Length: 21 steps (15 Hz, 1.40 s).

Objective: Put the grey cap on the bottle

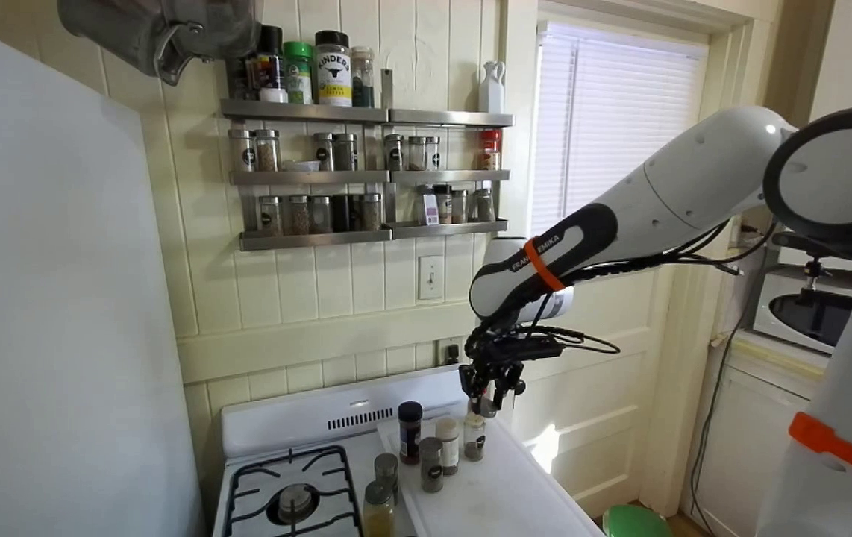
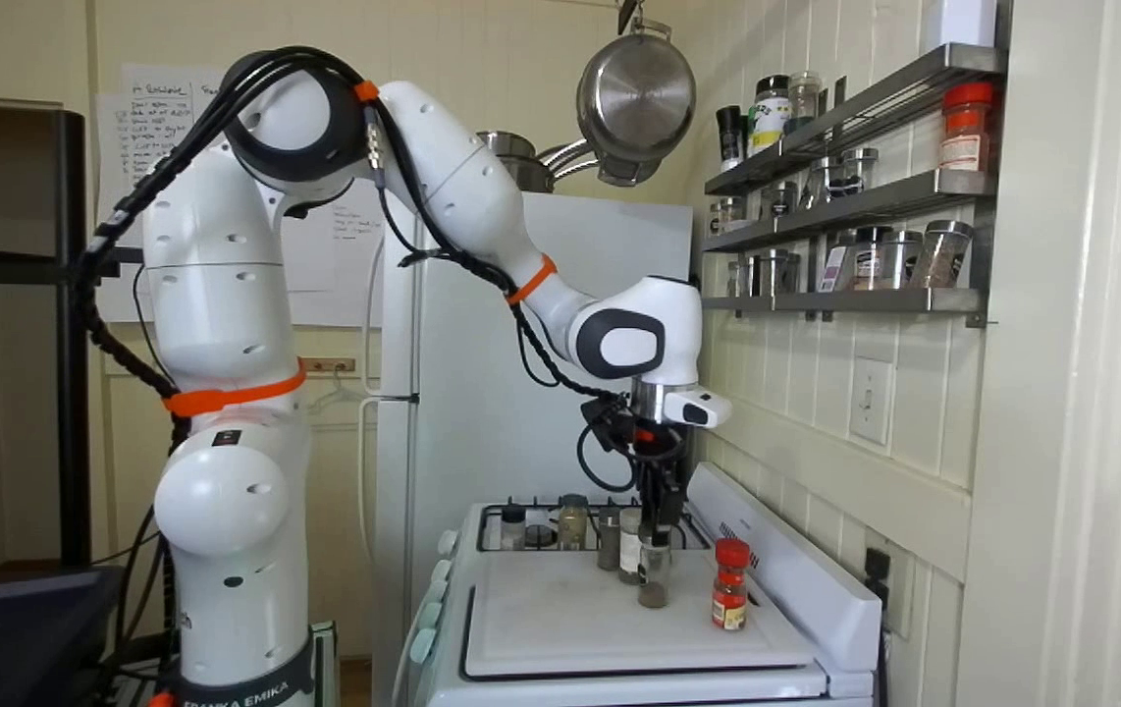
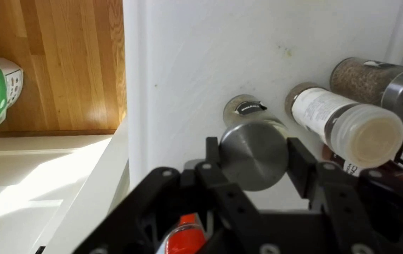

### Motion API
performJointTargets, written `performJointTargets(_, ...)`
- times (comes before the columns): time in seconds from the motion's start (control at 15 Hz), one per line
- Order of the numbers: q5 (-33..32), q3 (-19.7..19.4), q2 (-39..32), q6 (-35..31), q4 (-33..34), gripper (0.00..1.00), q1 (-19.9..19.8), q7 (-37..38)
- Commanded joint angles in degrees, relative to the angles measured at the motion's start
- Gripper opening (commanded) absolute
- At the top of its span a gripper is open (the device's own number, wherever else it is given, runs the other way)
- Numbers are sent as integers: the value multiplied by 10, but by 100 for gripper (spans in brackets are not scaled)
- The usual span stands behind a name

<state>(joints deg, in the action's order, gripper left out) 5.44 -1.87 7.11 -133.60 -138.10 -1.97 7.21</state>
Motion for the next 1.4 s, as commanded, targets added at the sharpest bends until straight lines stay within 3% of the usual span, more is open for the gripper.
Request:
performJointTargets(0.0, -3, 7, -31, 10, 23, 24, 5, -2)
performJointTargets(1.33, 1, 15, -70, 27, 58, 24, 11, 0)
